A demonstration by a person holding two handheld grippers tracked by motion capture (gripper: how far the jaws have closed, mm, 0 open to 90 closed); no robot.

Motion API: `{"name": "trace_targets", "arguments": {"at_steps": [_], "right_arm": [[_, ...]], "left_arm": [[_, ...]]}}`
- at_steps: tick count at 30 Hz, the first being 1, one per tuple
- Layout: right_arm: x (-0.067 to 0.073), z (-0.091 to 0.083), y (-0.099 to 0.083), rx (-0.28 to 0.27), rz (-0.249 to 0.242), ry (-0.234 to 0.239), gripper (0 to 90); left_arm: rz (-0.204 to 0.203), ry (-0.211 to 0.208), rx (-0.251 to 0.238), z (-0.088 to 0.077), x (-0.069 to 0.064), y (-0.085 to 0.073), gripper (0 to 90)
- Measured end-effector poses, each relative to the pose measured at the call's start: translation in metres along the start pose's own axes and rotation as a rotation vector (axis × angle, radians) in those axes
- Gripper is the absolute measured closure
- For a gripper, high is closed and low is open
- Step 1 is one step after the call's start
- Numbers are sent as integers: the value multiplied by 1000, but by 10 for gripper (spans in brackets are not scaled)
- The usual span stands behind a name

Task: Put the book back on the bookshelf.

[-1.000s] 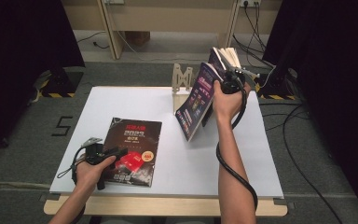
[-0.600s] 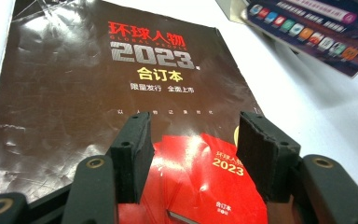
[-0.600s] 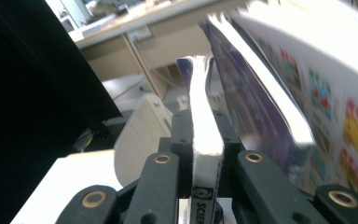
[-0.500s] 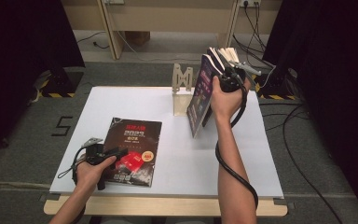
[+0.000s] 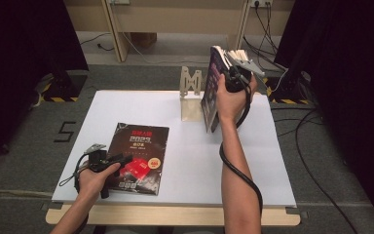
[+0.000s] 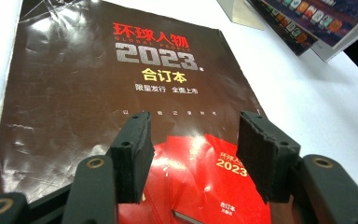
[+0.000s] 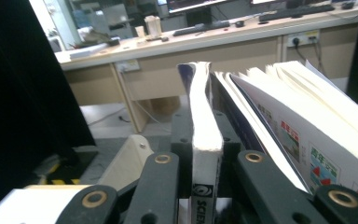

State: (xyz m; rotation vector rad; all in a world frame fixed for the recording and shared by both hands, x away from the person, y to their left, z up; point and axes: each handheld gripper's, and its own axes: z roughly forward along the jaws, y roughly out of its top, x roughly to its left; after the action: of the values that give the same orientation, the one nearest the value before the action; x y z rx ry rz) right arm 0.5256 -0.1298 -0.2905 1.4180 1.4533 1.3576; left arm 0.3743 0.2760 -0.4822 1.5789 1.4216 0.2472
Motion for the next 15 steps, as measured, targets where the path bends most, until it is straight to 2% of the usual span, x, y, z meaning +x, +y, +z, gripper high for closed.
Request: {"name": "trace_targets", "arguments": {"at_steps": [6, 15], "right_arm": [[4, 5, -15, 15, -44, -22, 828], [5, -7, -23, 28, -50, -17, 817]], "left_arm": [[3, -3, 0, 1, -1, 0, 445], [3, -7, -2, -1, -2, 0, 444]]}}
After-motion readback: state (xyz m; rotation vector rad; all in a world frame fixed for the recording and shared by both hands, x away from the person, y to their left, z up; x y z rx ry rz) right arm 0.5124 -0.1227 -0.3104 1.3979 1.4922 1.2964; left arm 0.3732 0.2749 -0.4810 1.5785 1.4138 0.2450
